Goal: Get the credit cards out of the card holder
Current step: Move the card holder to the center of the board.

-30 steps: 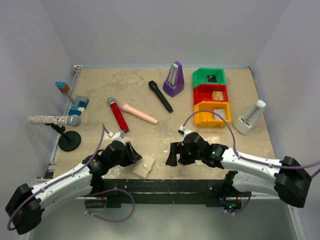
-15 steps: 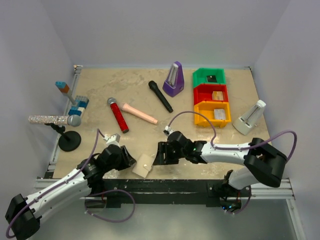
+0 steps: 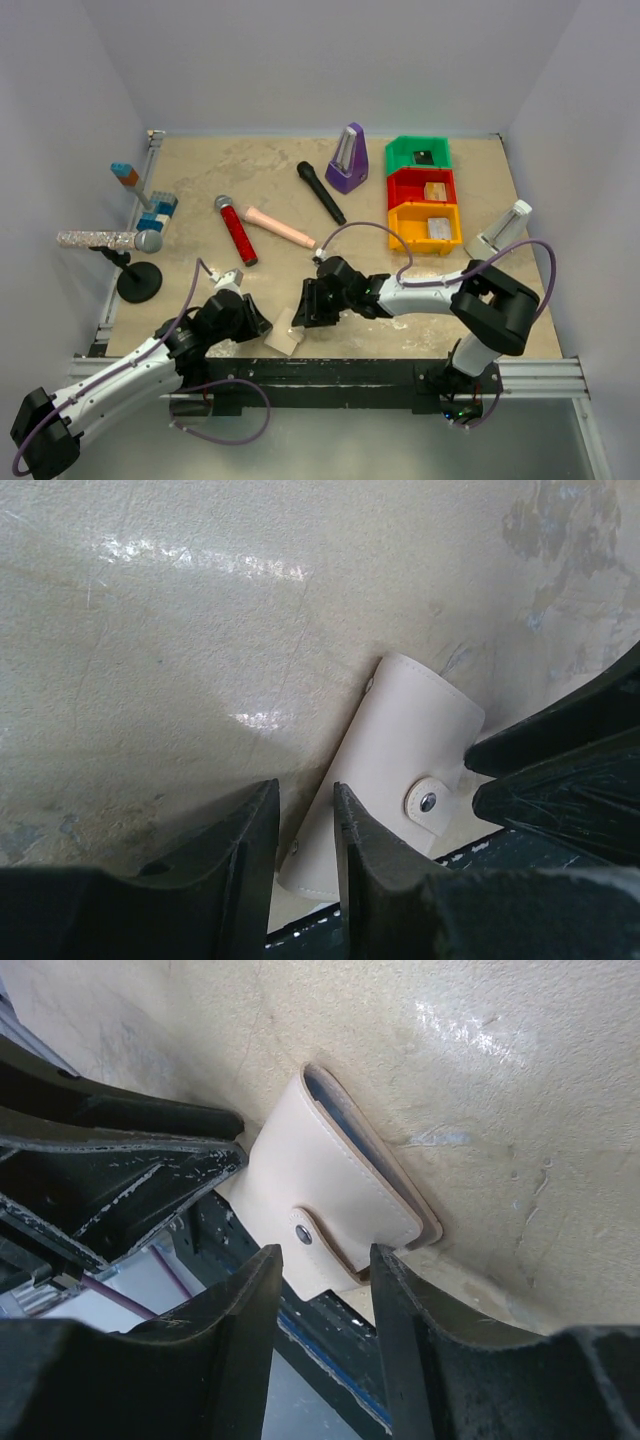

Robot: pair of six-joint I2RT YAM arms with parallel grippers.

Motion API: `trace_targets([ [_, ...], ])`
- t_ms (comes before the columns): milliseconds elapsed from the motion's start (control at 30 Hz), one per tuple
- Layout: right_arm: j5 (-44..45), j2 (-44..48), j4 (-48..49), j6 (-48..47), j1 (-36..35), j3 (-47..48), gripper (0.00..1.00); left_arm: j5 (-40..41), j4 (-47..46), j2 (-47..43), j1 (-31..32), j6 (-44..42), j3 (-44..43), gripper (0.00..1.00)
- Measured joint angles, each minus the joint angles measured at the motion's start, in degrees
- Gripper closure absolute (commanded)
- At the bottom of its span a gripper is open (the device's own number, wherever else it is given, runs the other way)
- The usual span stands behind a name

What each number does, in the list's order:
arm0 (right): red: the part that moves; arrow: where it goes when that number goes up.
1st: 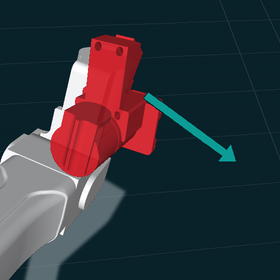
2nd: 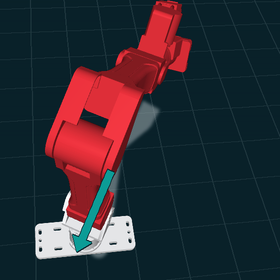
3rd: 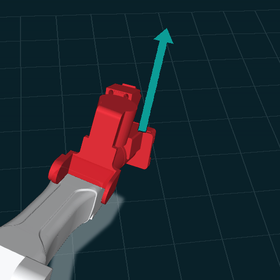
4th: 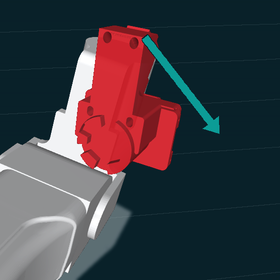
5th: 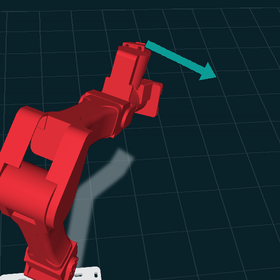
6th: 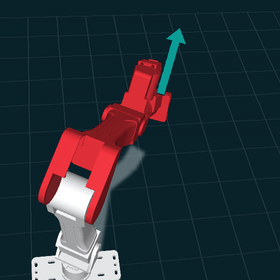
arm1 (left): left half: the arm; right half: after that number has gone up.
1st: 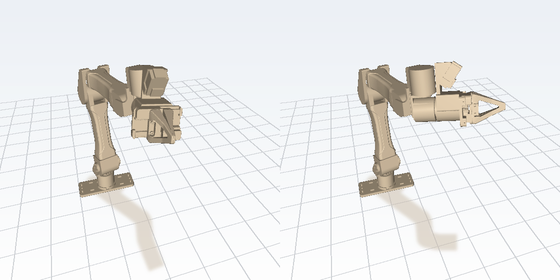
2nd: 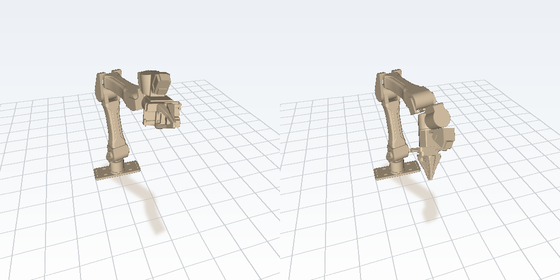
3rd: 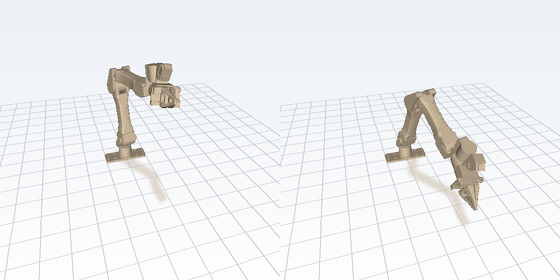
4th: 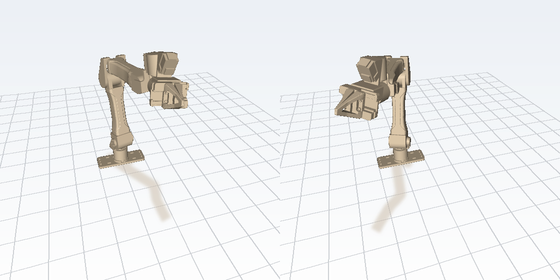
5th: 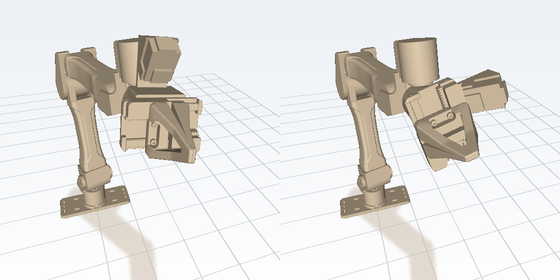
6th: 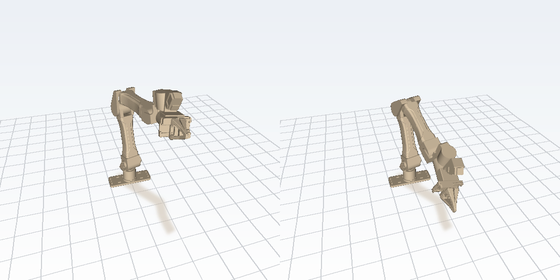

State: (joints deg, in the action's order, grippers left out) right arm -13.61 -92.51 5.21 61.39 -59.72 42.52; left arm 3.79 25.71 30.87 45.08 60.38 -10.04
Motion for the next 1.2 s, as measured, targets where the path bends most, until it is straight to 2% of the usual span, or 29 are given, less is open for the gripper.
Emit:
trace_targets([
  [333,0.6,1.3,-1.4,1.5,0.0,-0.3,0.47,-1.2,-1.7,-0.1,0.0,0.0,0.9,0.71],
  [800,0.6,2.7,-3.9,1.6,0.0,-2.1,0.47,-2.1,-3.4,0.2,0.0,0.0,1.6,0.73],
  [1200,-1.8,-0.1,-1.7,2.1,1.0,-2.2,0.49,-5.5,-8.0,3.1,0.0,0.1,2.4,0.75],
])
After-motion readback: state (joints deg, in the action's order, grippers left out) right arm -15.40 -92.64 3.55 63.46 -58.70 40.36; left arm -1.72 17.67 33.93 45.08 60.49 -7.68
